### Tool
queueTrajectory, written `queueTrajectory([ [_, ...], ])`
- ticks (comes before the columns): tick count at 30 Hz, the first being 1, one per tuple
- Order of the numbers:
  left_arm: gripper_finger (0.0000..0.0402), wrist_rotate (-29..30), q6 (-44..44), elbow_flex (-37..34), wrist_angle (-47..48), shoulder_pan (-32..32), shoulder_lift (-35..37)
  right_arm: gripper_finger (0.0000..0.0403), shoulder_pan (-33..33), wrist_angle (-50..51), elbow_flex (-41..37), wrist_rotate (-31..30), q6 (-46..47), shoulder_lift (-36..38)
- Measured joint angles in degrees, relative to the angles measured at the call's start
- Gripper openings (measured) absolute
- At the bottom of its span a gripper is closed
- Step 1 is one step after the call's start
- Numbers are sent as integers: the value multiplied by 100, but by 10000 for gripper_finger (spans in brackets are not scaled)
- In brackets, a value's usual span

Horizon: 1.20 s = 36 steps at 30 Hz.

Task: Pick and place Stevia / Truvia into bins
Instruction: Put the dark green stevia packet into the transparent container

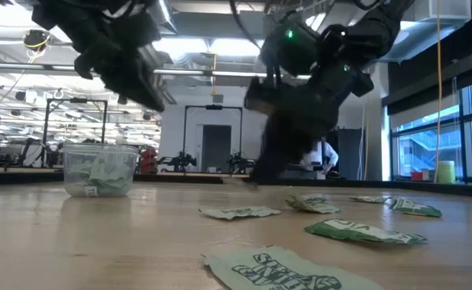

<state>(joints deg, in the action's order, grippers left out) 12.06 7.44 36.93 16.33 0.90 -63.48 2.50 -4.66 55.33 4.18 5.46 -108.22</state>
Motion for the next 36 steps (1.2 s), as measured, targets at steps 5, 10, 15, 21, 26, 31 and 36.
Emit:
queueTrajectory([
  [5,84,-11,1651,0,-567,-312,-2,2,17,-701,11,981,-119,115],
  [10,96,-18,2438,0,-839,-633,-55,1,39,-1584,17,1725,-145,247],
  [15,123,-469,2761,0,-1199,-897,-342,1,11,-2390,22,2004,28,295],
  [21,143,-608,2700,0,-2317,-1167,-817,1,-95,-2560,23,1992,492,295],
  [26,140,-620,2691,0,-2483,-1288,-999,1,-81,-2570,23,1996,620,295],
  [31,127,-618,2570,0,-2530,-1394,-1012,1,-94,-2596,24,1982,634,295],
  [36,95,-620,2483,0,-2576,-1492,-1010,2,-111,-2601,24,1987,620,295],
])
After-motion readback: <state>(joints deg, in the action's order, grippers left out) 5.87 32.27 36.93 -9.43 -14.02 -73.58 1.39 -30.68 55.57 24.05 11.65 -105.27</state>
